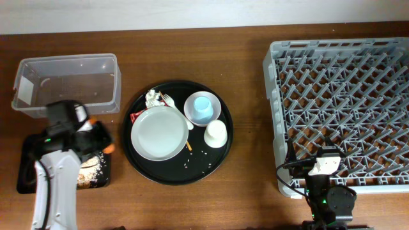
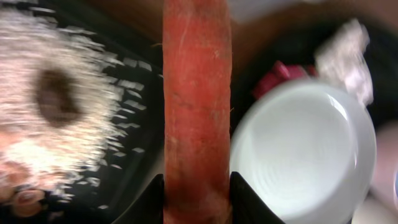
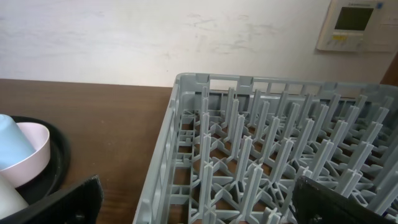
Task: Sort waste into correct bins and load items into the dishwasher rack
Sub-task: 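Carry the carrot left and release it onto the black scrap tray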
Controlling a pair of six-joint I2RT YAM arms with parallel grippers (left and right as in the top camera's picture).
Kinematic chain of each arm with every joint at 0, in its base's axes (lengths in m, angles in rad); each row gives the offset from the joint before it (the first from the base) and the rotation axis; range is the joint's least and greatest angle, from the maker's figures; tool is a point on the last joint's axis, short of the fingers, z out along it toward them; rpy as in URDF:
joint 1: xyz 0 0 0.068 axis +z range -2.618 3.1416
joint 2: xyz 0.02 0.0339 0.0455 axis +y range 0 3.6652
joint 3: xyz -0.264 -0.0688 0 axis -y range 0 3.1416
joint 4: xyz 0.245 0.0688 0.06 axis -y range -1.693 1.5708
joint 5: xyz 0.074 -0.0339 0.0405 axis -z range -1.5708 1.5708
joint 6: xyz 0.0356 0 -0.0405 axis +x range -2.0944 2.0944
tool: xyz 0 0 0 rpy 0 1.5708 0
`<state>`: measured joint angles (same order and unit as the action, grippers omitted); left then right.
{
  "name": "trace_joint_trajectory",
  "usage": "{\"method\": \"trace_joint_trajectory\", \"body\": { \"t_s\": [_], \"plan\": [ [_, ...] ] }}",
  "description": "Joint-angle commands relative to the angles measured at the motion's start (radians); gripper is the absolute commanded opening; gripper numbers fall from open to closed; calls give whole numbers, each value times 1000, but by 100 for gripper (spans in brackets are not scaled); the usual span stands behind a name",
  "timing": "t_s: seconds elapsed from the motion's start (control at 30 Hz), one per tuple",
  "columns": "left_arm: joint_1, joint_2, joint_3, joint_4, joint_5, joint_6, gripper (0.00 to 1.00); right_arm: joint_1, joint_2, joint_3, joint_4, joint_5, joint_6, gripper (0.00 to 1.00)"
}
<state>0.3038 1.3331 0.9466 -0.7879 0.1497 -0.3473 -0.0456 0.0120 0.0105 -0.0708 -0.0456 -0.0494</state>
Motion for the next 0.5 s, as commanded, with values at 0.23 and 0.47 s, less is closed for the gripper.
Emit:
{"method": "trace_joint_trajectory", "body": {
  "t_s": [0.23, 0.47],
  "plan": [
    [227, -17, 17, 45, -74, -245, 18, -7, -6, -5, -5, 5, 1, 99],
    [270, -17, -1, 44, -125, -306, 18, -7, -6, -5, -5, 5, 1, 99]
  ]
}}
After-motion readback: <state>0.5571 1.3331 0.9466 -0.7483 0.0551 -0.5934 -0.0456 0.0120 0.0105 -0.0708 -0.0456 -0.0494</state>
